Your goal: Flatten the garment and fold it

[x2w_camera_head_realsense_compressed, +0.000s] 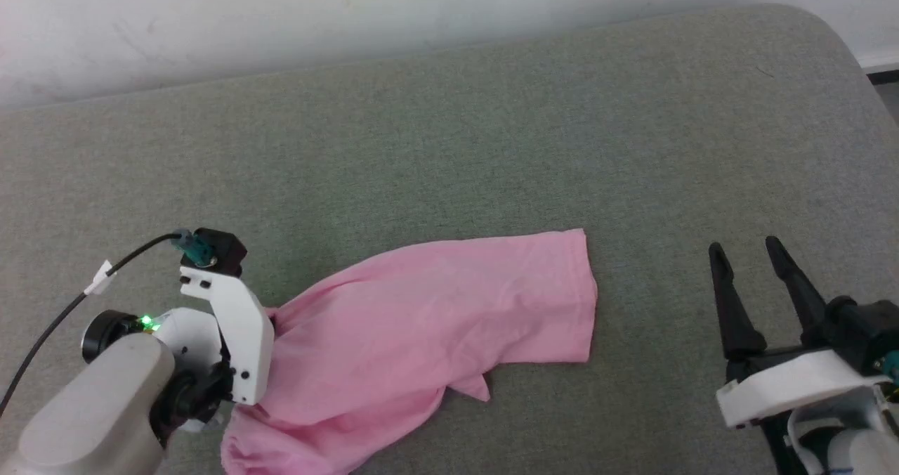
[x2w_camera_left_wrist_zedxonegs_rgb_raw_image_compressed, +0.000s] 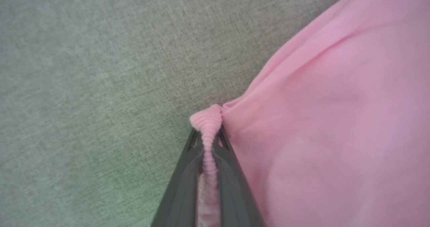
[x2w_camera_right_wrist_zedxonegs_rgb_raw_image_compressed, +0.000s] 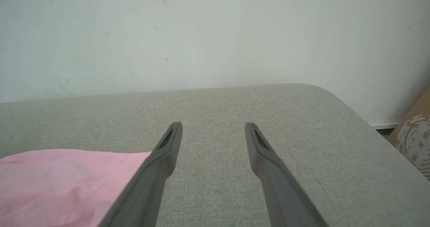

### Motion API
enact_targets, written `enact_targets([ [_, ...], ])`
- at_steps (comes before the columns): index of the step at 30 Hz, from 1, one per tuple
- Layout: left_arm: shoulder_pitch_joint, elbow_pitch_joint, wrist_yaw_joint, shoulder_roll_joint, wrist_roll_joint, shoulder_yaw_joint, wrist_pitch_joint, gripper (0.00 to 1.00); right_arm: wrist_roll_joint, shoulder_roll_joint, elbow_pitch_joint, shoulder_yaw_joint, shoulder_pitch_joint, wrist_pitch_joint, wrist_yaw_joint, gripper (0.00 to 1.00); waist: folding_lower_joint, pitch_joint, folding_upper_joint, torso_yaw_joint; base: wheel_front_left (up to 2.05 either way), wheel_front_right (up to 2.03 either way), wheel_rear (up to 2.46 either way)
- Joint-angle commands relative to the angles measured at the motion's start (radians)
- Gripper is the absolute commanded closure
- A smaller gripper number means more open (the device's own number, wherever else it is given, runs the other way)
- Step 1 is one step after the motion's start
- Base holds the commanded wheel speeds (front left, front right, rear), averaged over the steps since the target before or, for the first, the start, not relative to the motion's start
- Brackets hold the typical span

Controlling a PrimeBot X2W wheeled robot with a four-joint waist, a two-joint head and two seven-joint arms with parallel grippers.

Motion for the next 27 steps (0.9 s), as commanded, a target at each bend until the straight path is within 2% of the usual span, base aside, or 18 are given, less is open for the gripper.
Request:
enact_targets([
  [1, 0.052, 0.026, 0.000, -0.038, 0.006, -0.046, -0.001, 1.00, 0.010, -0.017, 0.014, 0.002, -0.028, 0.008, -0.001, 0.00, 0.0001, -0.010, -0.0001, 0.010, 0.00, 0.00, 0.00],
  [7, 0.052, -0.006, 0.064, -0.055, 0.052, 0.007, -0.166, 1.00, 0.104, -0.112, 0.154, 0.054, -0.136, 0.141, -0.001, 0.00, 0.0001, -0.025, -0.0001, 0.048, 0.00, 0.00, 0.00],
  [13, 0.056, -0.080, 0.117, -0.070, 0.077, 0.066, -0.310, 1.00, 0.270, -0.228, 0.337, 0.212, -0.314, 0.334, -0.001, 0.00, 0.0001, -0.009, -0.0001, 0.113, 0.00, 0.00, 0.00],
  [17, 0.047, -0.138, 0.136, -0.078, 0.102, 0.070, -0.350, 1.00, 0.387, -0.284, 0.435, 0.346, -0.438, 0.440, -0.001, 0.00, 0.0001, 0.022, -0.0001, 0.158, 0.00, 0.00, 0.00],
  [22, 0.027, -0.175, 0.141, -0.094, 0.126, 0.058, -0.367, 1.00, 0.506, -0.310, 0.556, 0.488, -0.568, 0.547, -0.001, 0.00, 0.0001, 0.058, -0.0001, 0.190, 0.00, 0.00, 0.00],
  [25, 0.019, -0.181, 0.139, -0.105, 0.132, 0.051, -0.374, 1.00, 0.571, -0.316, 0.649, 0.556, -0.604, 0.665, -0.001, 0.00, 0.0001, 0.067, -0.0001, 0.203, 0.00, 0.00, 0.00],
  [26, 0.017, -0.181, 0.138, -0.108, 0.133, 0.049, -0.376, 1.00, 0.580, -0.322, 0.676, 0.577, -0.614, 0.706, -0.001, 0.10, 0.0001, 0.068, -0.0001, 0.205, 0.00, 0.00, 0.00],
  [27, 0.016, -0.180, 0.137, -0.110, 0.134, 0.047, -0.378, 1.00, 0.601, -0.320, 0.699, 0.593, -0.620, 0.750, -0.001, 0.62, 0.0001, 0.069, -0.0001, 0.206, 0.00, 0.00, 0.00],
])
